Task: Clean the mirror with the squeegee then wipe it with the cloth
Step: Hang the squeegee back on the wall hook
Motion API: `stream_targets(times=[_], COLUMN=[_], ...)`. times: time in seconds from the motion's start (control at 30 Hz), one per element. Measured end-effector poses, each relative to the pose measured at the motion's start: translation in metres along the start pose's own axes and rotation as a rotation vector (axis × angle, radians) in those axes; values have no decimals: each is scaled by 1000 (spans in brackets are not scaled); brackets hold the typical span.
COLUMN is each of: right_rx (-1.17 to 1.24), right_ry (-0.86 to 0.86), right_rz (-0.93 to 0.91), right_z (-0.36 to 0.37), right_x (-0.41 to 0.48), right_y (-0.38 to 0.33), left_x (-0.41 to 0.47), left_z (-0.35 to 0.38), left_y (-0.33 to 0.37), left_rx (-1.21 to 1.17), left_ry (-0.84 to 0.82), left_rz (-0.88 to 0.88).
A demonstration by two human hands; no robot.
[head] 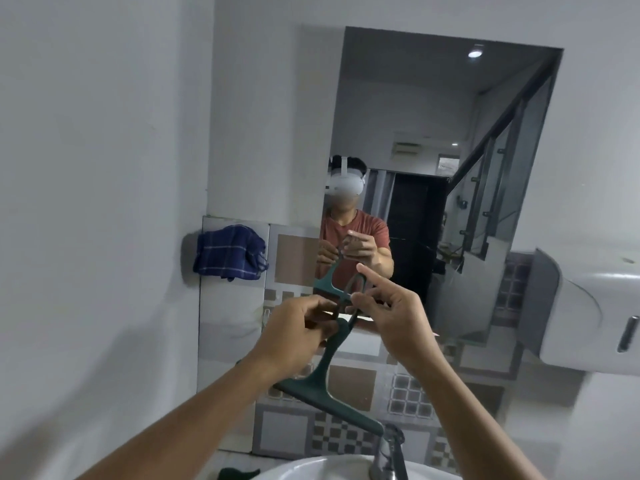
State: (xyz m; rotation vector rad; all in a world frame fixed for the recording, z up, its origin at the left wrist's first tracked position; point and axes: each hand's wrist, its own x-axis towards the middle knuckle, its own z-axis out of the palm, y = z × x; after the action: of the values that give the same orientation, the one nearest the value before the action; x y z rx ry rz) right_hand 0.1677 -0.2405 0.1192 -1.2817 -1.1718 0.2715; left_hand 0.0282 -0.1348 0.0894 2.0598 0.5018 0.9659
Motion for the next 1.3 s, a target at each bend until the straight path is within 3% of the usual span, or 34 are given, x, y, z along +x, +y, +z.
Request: stream_targets(times=[0.2, 0.33, 0.73, 1.3], right_rx=[-76, 28, -41, -180], right_ry=[-46, -60, -294, -163], right_rz=[33, 85, 163, 214], right_z=[29, 57, 117, 148], right_x=[17, 26, 45, 84], right_y=[14, 31, 99, 180], left_x=[-4, -6, 0, 49], left_z=[-20, -34, -60, -21], left_y=[-14, -33, -109, -190], left_rx=[-66, -57, -66, 49], left_ry=[75, 117, 215, 360], left_rz=[35, 22, -190, -175])
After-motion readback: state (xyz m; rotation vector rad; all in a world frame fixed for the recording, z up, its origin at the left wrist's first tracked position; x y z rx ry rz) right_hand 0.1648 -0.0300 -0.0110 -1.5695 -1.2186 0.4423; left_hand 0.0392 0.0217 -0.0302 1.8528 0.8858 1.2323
